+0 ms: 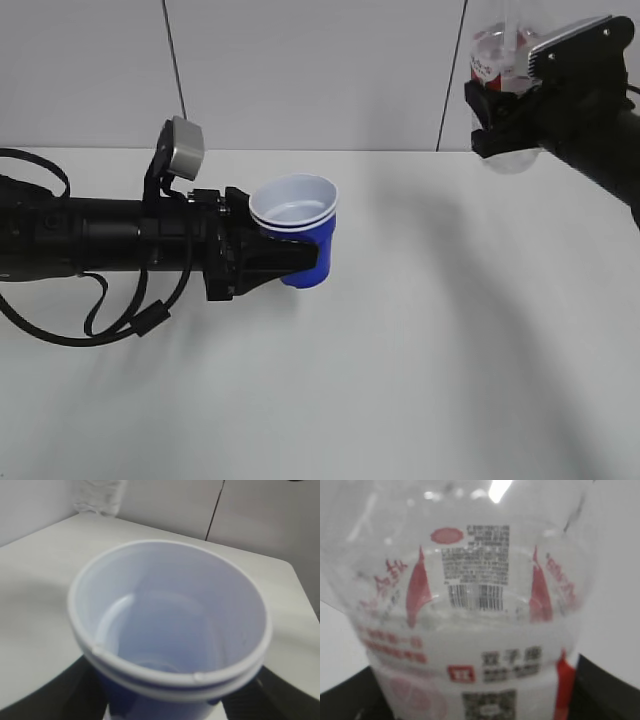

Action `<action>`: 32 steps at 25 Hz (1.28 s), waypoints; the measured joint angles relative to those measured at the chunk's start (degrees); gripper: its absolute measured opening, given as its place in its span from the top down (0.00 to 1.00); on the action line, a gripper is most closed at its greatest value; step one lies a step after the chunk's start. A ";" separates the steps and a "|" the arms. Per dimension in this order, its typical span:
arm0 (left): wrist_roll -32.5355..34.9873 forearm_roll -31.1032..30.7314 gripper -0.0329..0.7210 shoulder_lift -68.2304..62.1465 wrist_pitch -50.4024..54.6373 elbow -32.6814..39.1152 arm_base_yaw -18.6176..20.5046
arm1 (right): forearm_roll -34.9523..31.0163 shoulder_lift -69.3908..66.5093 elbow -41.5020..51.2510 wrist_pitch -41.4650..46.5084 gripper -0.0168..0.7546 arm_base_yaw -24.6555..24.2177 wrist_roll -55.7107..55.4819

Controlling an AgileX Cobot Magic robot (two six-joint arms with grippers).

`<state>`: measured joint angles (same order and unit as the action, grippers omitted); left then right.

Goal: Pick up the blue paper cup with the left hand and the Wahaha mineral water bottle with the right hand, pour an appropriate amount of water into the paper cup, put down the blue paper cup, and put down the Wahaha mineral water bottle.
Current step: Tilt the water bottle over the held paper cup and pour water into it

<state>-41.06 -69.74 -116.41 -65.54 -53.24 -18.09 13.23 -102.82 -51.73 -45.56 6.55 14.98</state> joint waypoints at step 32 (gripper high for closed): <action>-0.12 2.09 0.32 -1.16 6.01 -6.35 -5.07 | 16.81 -4.19 -5.00 -2.69 0.35 0.00 22.42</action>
<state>-41.18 -67.65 -117.57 -59.53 -59.59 -23.17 30.04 -107.01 -56.73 -48.25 6.55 37.40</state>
